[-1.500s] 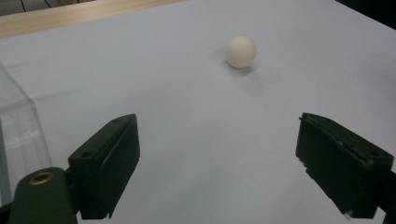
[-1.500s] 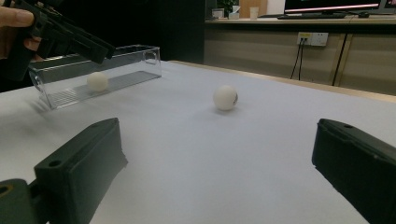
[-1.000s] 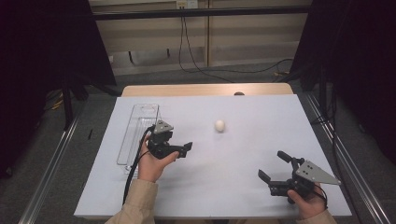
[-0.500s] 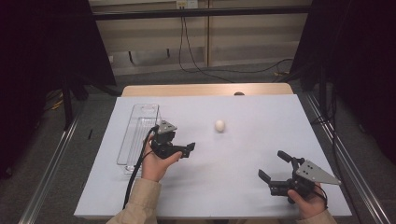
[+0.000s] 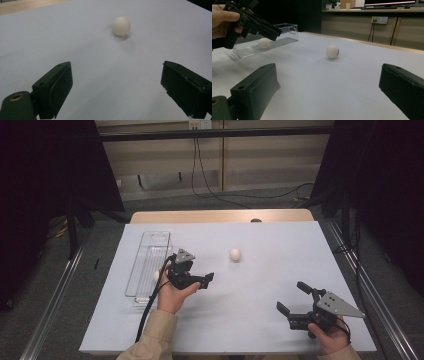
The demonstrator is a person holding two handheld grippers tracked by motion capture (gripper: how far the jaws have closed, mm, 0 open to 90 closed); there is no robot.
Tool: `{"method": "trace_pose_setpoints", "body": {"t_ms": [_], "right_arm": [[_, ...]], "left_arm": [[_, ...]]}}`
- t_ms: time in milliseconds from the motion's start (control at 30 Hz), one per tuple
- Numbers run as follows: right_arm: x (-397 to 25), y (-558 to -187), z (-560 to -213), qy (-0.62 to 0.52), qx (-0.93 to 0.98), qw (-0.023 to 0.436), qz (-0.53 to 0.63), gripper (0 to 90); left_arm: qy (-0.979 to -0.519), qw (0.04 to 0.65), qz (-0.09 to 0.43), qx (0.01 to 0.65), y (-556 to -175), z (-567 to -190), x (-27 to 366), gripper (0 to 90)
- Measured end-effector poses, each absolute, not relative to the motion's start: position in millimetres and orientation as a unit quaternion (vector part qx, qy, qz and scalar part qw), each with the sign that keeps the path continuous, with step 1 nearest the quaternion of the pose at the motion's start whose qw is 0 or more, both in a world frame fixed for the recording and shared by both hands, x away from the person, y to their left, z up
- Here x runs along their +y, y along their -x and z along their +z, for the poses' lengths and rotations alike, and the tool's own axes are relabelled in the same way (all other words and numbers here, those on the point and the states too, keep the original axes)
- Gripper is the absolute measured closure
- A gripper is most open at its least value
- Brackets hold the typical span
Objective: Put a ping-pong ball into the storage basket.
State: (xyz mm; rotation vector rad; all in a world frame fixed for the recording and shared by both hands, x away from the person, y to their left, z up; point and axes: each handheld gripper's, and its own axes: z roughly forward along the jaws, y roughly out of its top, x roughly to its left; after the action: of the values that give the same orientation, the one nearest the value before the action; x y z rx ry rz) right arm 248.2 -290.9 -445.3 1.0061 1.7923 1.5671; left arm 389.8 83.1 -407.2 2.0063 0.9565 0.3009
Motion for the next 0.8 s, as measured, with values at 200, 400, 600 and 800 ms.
{"method": "trace_pose_setpoints", "body": {"t_ms": [200,400,600,800], "right_arm": [[-290.8,-248.2,-445.2,-0.375,0.666,0.274,0.583,1.4],[-290.9,-248.4,-445.2,-0.375,0.667,0.274,0.583,1.4],[-290.3,-248.6,-445.2,-0.374,0.667,0.274,0.583,1.4],[-290.4,-248.8,-445.3,-0.374,0.668,0.275,0.582,1.4]], "left_arm": [[-0.809,0.435,0.122,0.377,-390.9,-407.7,77.1,10.4],[-0.81,0.434,0.126,0.375,-393.0,-409.8,73.3,10.4],[-0.808,0.435,0.128,0.375,-394.8,-410.8,72.0,10.3],[-0.809,0.438,0.128,0.37,-395.7,-409.8,68.8,10.4]]}}
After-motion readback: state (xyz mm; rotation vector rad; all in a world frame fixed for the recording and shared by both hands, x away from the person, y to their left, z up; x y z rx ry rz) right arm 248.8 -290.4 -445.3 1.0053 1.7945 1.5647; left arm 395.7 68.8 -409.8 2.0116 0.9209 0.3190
